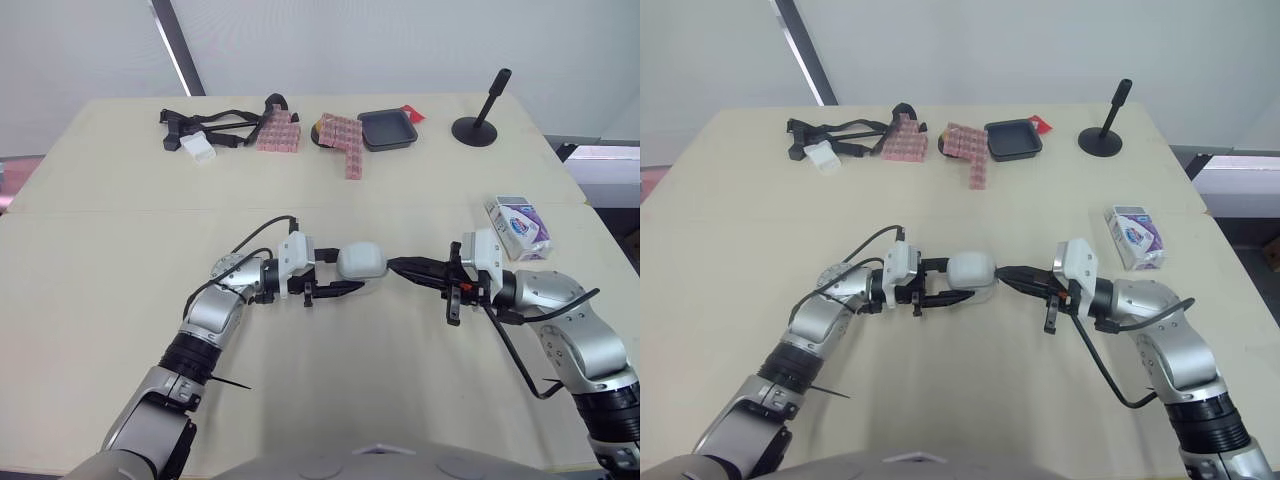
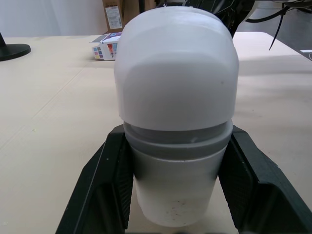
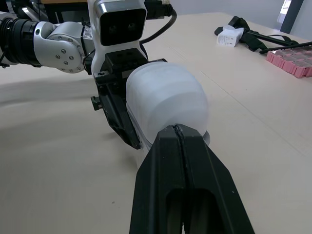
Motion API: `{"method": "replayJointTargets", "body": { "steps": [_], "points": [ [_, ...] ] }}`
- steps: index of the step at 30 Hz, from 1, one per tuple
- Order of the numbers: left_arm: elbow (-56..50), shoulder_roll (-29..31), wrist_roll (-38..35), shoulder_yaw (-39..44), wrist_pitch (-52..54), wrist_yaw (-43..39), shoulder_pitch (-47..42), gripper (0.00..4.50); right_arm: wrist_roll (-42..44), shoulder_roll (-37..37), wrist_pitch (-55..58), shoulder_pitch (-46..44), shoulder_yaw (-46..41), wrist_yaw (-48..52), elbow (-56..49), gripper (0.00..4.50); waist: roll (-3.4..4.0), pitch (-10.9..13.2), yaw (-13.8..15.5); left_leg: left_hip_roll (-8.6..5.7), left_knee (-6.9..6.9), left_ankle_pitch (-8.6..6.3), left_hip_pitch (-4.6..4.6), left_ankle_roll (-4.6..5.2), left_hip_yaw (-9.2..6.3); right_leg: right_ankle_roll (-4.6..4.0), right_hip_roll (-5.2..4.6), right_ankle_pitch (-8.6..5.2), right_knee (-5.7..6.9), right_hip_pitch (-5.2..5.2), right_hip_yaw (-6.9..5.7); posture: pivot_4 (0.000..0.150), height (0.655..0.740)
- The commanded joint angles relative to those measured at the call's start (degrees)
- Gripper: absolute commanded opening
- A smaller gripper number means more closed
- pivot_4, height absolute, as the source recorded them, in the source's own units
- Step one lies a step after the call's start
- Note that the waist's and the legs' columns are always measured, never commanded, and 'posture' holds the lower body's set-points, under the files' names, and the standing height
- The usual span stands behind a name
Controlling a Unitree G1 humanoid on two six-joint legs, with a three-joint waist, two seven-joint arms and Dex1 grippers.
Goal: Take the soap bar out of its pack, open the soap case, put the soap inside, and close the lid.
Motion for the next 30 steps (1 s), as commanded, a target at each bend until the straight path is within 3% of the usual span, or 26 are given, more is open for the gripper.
{"method": "replayJointTargets", "body": {
  "steps": [1, 20, 30],
  "points": [
    [-0.73, 0.56, 0.92, 0.38, 0.24, 0.8, 0.28, 1.91, 0.0, -0.29, -0.59, -0.55, -0.33, 0.06, -1.4, 0.01, 0.0, 0.0, 0.0, 0.0, 0.0, 0.0, 0.0, 0.0, 0.0, 0.0, 0.0, 0.0, 0.0, 0.0, 0.0, 0.15, 0.74],
    [-0.94, 0.65, 0.87, 0.26, 0.24, 0.68, 0.48, 1.91, 1.67, -0.64, -0.3, -2.13, -5.31, -1.6, 0.6, 0.01, 0.0, 0.0, 0.0, -0.01, -0.03, 0.0, 0.0, -0.01, 0.0, 0.0, 0.0, 0.0, -0.03, 0.01, 0.0, 0.15, 0.74],
    [-1.06, 0.64, 0.74, 0.29, 0.34, 0.71, 0.61, 1.91, 6.26, 0.04, 7.07, -6.5, -1.83, -2.92, -5.88, 0.01, 0.0, 0.0, 0.01, -0.02, -0.05, 0.0, 0.01, -0.01, 0.0, 0.01, 0.0, 0.0, -0.04, 0.01, 0.0, 0.15, 0.74]
  ]
}}
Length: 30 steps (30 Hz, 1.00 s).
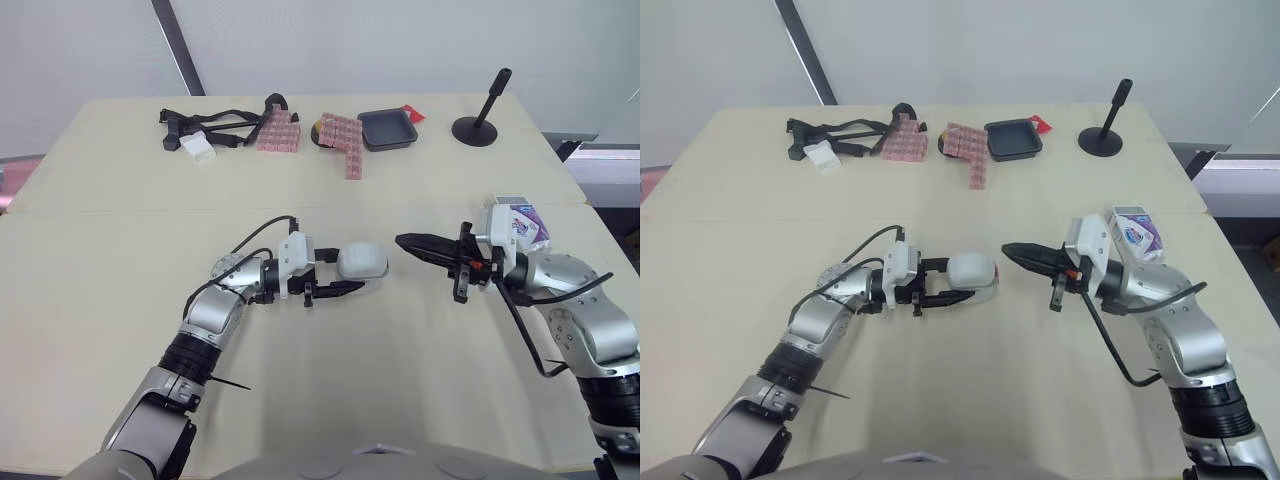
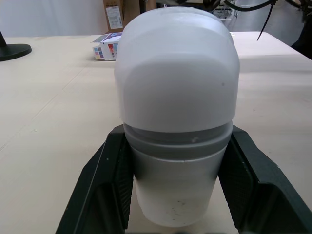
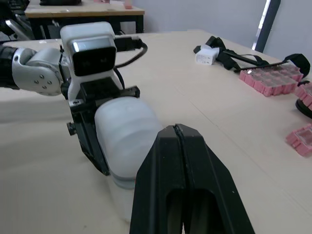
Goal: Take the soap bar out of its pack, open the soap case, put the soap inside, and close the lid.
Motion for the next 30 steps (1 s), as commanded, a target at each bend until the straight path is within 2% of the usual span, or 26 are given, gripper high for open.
{"method": "replayJointTargets", "body": {
  "steps": [1, 16, 30],
  "points": [
    [-0.84, 0.59, 0.7, 0.32, 0.33, 0.54, 0.54, 1.91, 2.16, 0.33, 3.33, -2.58, 2.04, -0.74, -4.85, 0.01, 0.0, 0.0, -0.03, 0.0, 0.0, 0.0, 0.0, 0.0, 0.0, 0.0, 0.0, 0.0, 0.0, 0.0, 0.0, 0.15, 0.74],
    [-0.29, 0.3, 0.89, 0.24, 0.15, 0.99, 0.1, 1.91, -0.2, 0.84, 7.85, -7.85, 6.5, -1.11, -4.34, 0.01, 0.0, 0.0, 0.06, -0.02, -0.05, 0.03, 0.0, -0.07, -0.01, 0.01, 0.0, 0.01, -0.03, 0.0, -0.01, 0.15, 0.74],
    [-0.41, 0.17, 1.05, 0.43, 0.1, 1.25, 0.16, 1.91, -3.62, -0.11, 8.74, -8.19, 9.06, -0.68, -2.16, 0.01, -0.01, 0.0, 0.1, -0.03, -0.06, 0.04, 0.01, -0.09, -0.03, 0.01, 0.0, 0.01, -0.03, 0.04, -0.02, 0.15, 0.74]
  ]
}}
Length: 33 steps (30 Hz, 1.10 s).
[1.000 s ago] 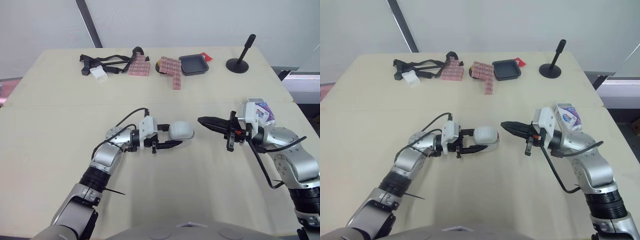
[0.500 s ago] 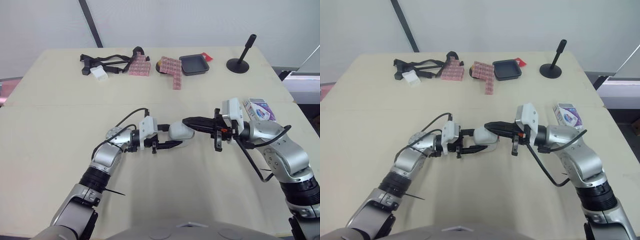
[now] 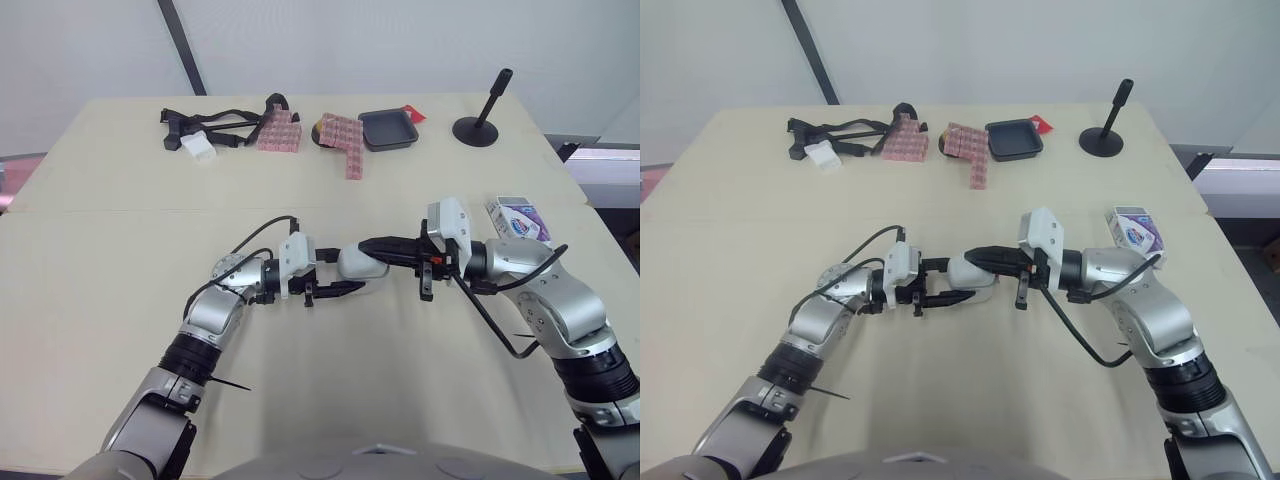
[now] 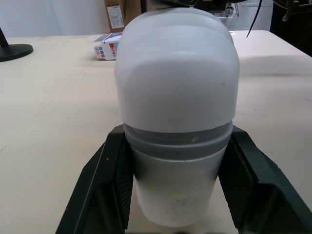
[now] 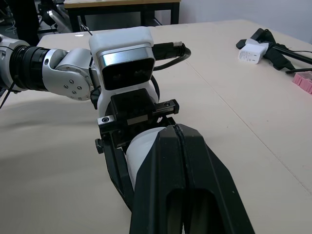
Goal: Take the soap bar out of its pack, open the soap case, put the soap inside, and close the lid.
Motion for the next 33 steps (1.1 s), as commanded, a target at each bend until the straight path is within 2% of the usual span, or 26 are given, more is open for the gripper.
{"method": "replayJointTargets", "body": {
  "steps": [1, 20, 33],
  "points": [
    [0.05, 0.2, 0.63, 0.54, 0.07, 0.79, 0.02, 1.91, -1.13, -1.02, 0.12, -0.23, 0.5, 0.48, -0.22, 0.01, 0.0, 0.0, 0.01, 0.0, 0.0, 0.0, 0.0, 0.0, 0.0, 0.0, 0.0, 0.0, 0.0, 0.0, 0.0, 0.15, 0.74],
    [0.21, -0.1, 0.84, 0.56, -0.22, 1.1, -0.07, 1.91, -3.97, -3.71, 5.97, -0.71, 4.76, -1.32, -0.15, 0.01, 0.0, -0.03, -0.07, 0.01, 0.0, 0.02, 0.18, -0.04, -0.03, 0.0, 0.0, 0.0, 0.01, 0.19, -0.01, 0.15, 0.74],
    [0.13, -0.03, 0.89, 0.79, -0.18, 1.06, -0.01, 1.91, -5.47, -3.57, 3.32, 1.08, 5.68, -1.86, 0.99, 0.01, -0.04, -0.11, -0.08, 0.01, -0.03, 0.02, 0.33, -0.04, -0.03, -0.01, -0.01, 0.0, -0.03, 0.35, -0.01, 0.15, 0.74]
  ]
}}
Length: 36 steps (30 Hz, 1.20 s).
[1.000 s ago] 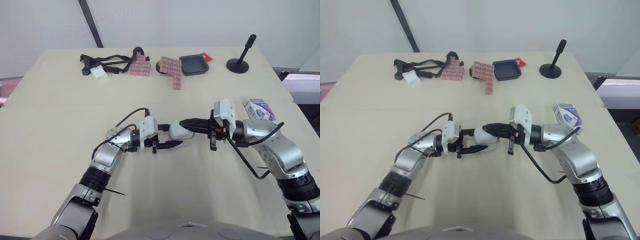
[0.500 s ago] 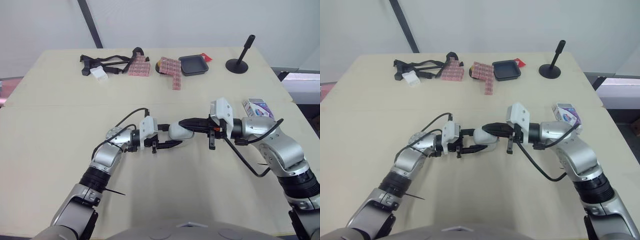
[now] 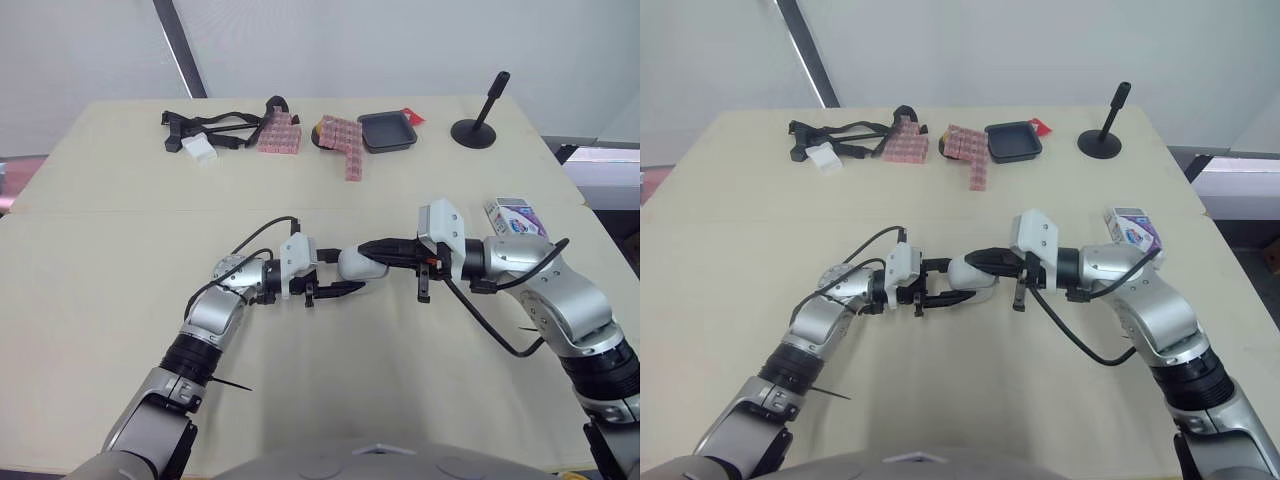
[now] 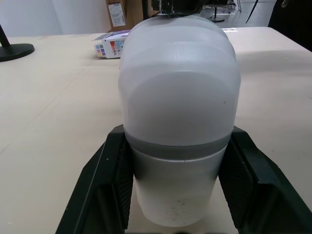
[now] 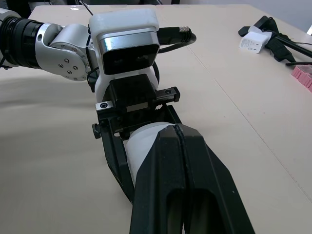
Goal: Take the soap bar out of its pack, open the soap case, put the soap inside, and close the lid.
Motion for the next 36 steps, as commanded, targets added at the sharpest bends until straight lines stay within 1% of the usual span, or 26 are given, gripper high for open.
{"method": "replayJointTargets", "body": {
  "steps": [1, 3, 12, 15, 20, 23, 26, 32, 36],
  "points": [
    [-0.11, 0.31, 0.38, 0.74, -0.18, 0.66, -0.09, 1.91, -2.75, 0.28, -0.09, 2.25, 1.94, -0.43, 3.09, 0.01, 0.0, 0.0, -0.01, 0.0, 0.0, 0.0, 0.0, 0.0, 0.0, 0.0, 0.0, 0.0, 0.0, 0.0, 0.0, 0.15, 0.74],
    [-0.06, 0.35, 0.35, 0.78, -0.19, 0.62, -0.17, 1.91, -2.47, 1.39, -2.2, 2.34, 0.56, -1.07, 3.49, 0.01, 0.0, 0.0, -0.02, 0.0, 0.0, 0.0, 0.0, 0.0, 0.0, 0.0, 0.0, 0.0, 0.0, 0.0, 0.0, 0.15, 0.74],
    [0.43, 0.57, 0.4, 0.97, -0.59, 0.3, -0.69, 1.91, 2.35, 2.87, -5.16, 3.79, -6.82, -1.03, 4.06, 0.01, 0.0, 0.02, -0.02, 0.0, -0.05, 0.0, -0.05, 0.0, 0.0, 0.0, 0.0, 0.0, -0.05, -0.03, -0.01, 0.15, 0.74],
    [0.45, 0.64, 0.45, 1.03, -0.53, 0.27, -0.74, 1.91, 2.93, 1.92, -6.48, 6.9, -9.22, 0.55, 4.73, 0.81, -0.01, 0.03, 0.12, -0.01, -0.13, 0.0, -0.12, 0.01, 0.0, 0.0, 0.0, 0.0, -0.11, -0.09, -0.03, 0.15, 0.74],
    [0.03, 1.23, 0.44, 1.06, -0.62, -0.15, -0.33, 1.91, 2.46, 0.81, -10.09, 11.5, -11.28, 3.94, 5.75, 2.45, -0.01, 0.04, 0.04, -0.02, -0.22, 0.0, -0.13, 0.01, 0.0, 0.0, 0.0, 0.0, -0.2, -0.09, -0.04, 0.15, 0.74],
    [-0.07, 1.53, 0.45, 1.07, -0.63, -0.2, -0.18, 1.91, 1.79, 0.11, -12.46, 14.6, -11.53, 5.87, 6.51, 3.52, -0.01, 0.05, -0.03, -0.01, -0.24, 0.0, -0.13, 0.01, -0.01, 0.0, 0.0, 0.0, -0.21, -0.11, -0.04, 0.15, 0.74],
    [-0.45, 1.65, -0.01, 1.22, 0.07, -0.22, -0.07, 1.91, 0.49, -0.09, -15.22, 16.46, -10.74, 7.42, 7.27, 4.43, -0.01, 0.05, -0.14, 0.0, -0.25, 0.0, -0.13, 0.01, -0.01, 0.0, 0.0, 0.0, -0.22, -0.11, -0.05, 0.15, 0.74],
    [-1.39, 1.79, -0.91, 1.72, 2.06, 0.35, -0.12, 1.91, -1.45, 0.4, -19.57, 16.75, -9.72, 9.14, 8.95, 4.47, -0.01, 0.05, -0.33, 0.0, -0.26, 0.01, -0.14, 0.02, -0.01, -0.01, 0.0, -0.01, -0.2, -0.14, -0.05, 0.15, 0.74],
    [-5.24, 1.93, -4.97, 3.15, 11.04, 1.93, -0.4, 1.91, -2.39, 0.01, -21.39, 16.51, -9.31, 10.2, 9.74, 4.47, -0.01, 0.05, -0.31, 0.0, -0.25, 0.01, -0.2, 0.03, 0.0, -0.01, 0.0, -0.01, -0.2, -0.19, -0.05, 0.15, 0.74]
  ]
}}
